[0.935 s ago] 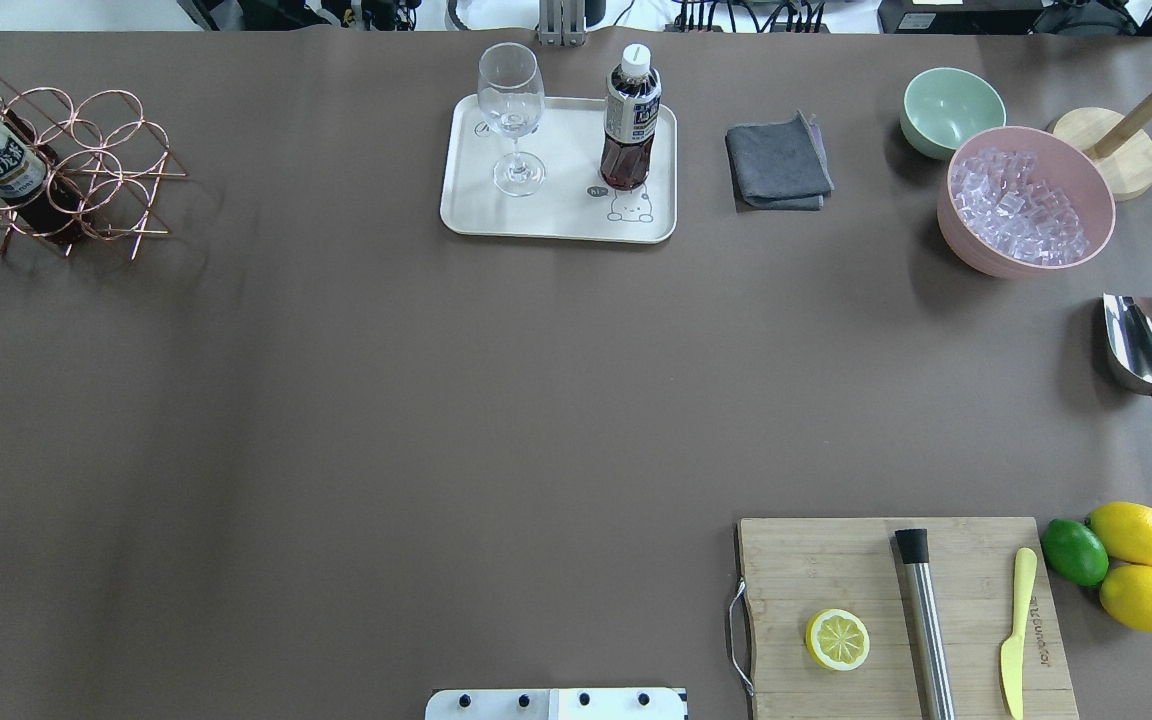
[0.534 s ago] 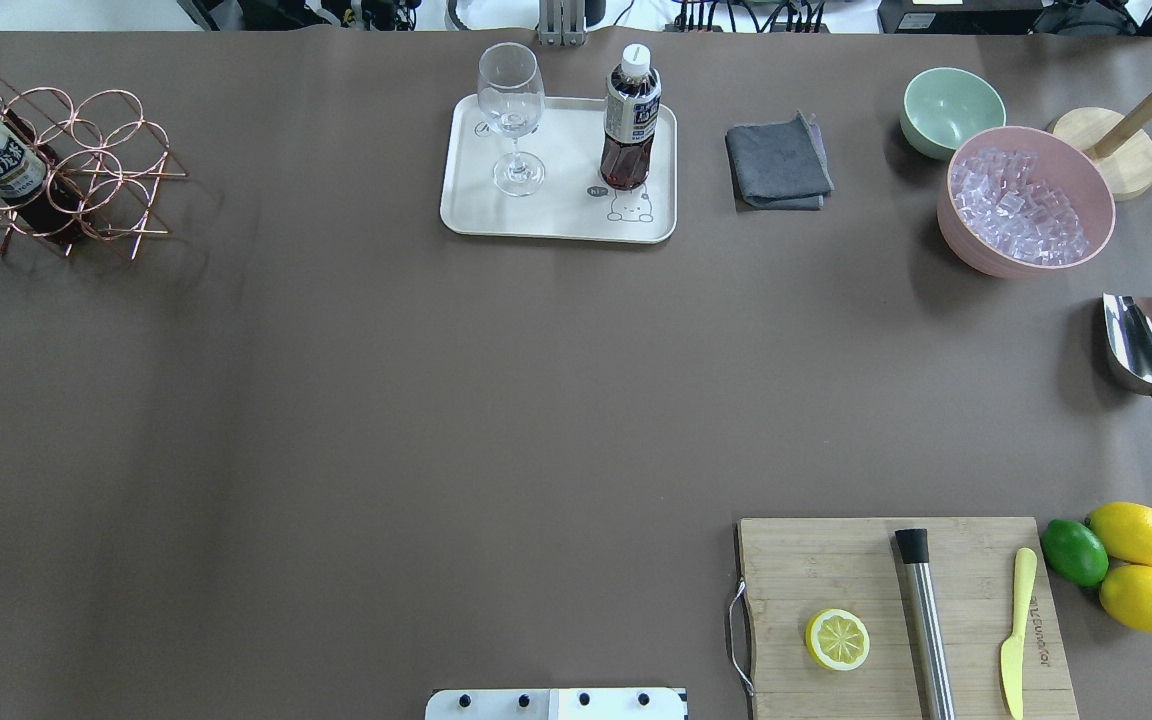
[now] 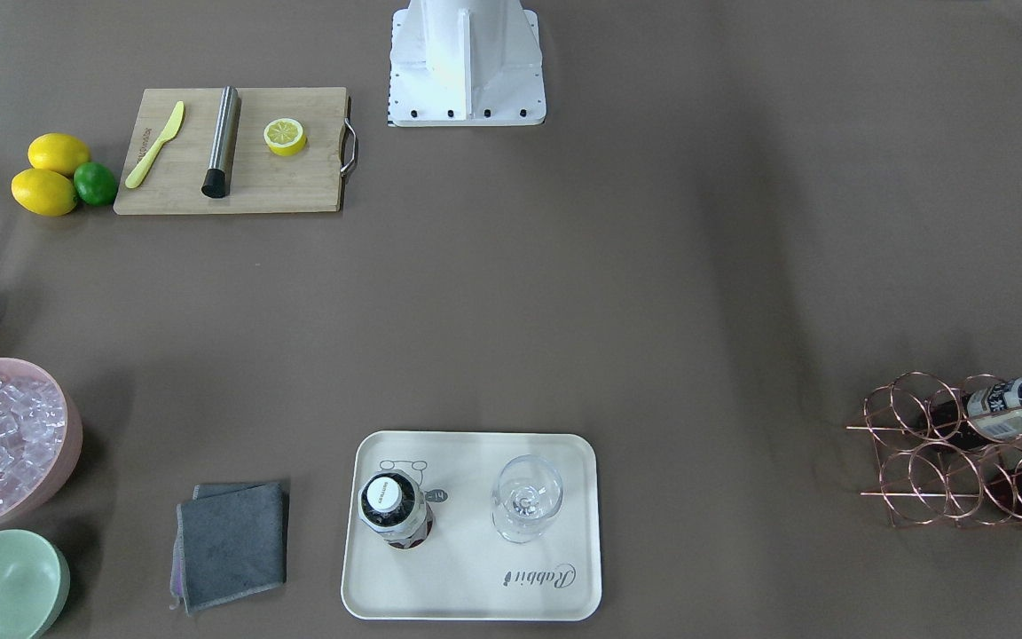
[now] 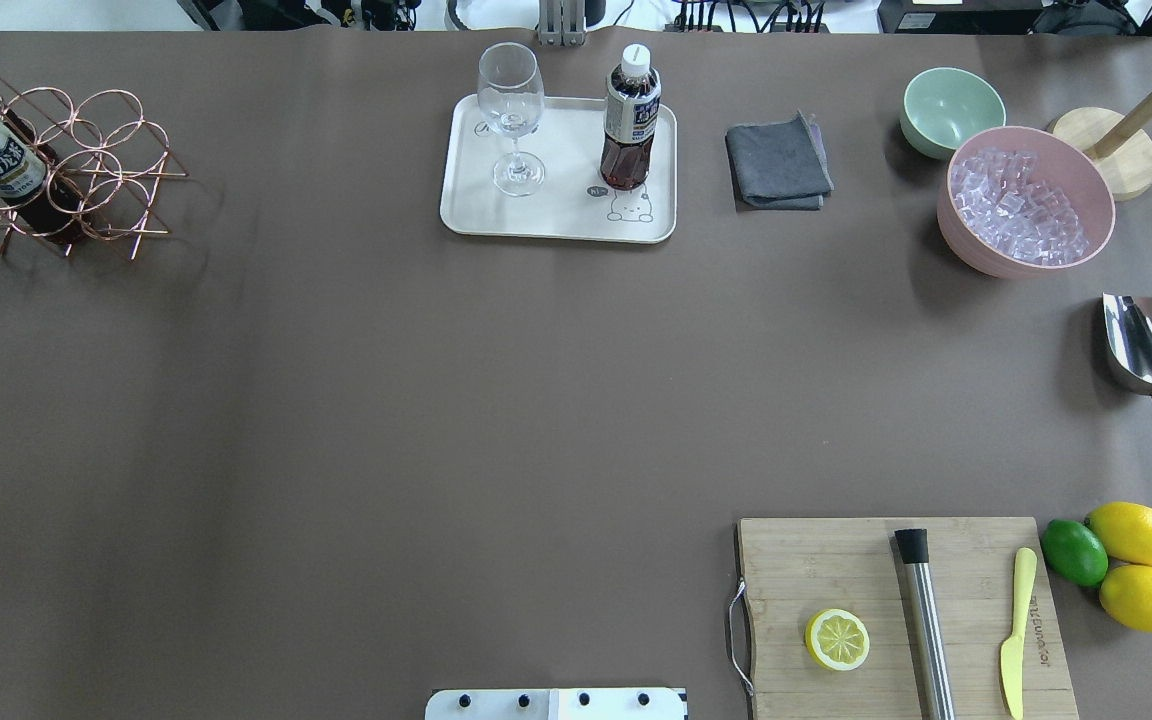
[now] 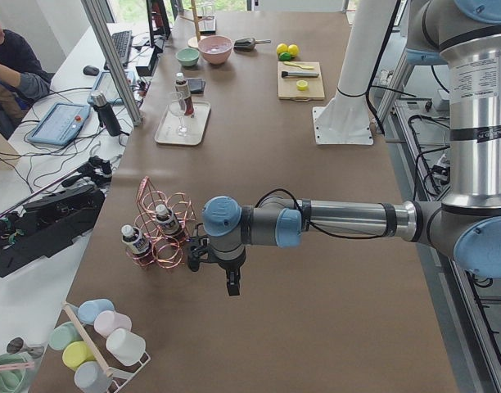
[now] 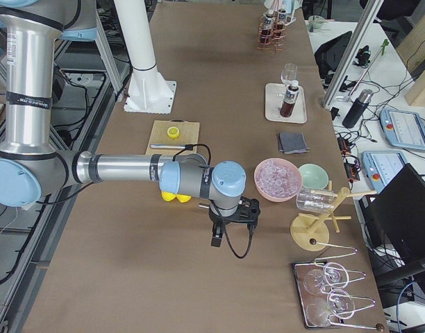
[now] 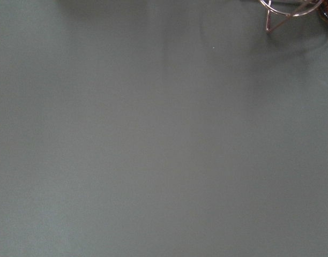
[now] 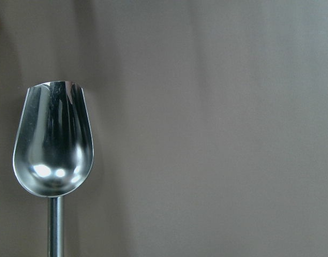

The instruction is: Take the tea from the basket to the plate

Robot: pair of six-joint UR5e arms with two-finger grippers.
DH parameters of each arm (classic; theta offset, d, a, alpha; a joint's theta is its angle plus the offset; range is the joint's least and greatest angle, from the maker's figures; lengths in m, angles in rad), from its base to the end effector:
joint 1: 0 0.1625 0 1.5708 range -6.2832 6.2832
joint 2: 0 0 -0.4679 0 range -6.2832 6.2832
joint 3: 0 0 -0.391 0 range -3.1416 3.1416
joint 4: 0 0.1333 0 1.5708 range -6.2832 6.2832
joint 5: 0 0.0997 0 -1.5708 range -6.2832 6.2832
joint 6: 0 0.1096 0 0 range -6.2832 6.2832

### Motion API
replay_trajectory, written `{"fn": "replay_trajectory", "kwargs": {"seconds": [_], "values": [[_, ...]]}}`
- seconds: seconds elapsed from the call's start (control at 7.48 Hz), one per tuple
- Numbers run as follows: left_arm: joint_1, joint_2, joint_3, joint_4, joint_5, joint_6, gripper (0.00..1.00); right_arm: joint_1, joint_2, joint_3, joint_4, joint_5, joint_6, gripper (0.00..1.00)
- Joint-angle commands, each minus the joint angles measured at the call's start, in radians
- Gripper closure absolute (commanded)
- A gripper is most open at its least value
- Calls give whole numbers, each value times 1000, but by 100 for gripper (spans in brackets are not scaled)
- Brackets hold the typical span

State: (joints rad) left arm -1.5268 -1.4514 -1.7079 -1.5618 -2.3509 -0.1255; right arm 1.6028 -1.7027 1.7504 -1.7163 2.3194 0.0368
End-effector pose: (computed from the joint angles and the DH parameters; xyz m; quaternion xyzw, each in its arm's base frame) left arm -0.0370 -0.4376 0.6972 -0.0282 0.3792 -0.0360 0.9242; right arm 0.0721 -0.4183 0.6973 -0.0464 -0.3651 0.0498 0.9285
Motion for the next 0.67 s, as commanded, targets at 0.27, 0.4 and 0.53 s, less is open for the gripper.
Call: {"fn": "replay_trajectory", "kwargs": {"seconds": [0.27,0.4,0.53], "values": [[8,28,-7,-70,-5,-23,2,0,0,0,0,0,-2,0],[8,26,-7,-72,-5,-22,2,0,0,0,0,0,0,0],[8,28,-6,-93,-5,-23,2,0,0,0,0,0,0,0]]}}
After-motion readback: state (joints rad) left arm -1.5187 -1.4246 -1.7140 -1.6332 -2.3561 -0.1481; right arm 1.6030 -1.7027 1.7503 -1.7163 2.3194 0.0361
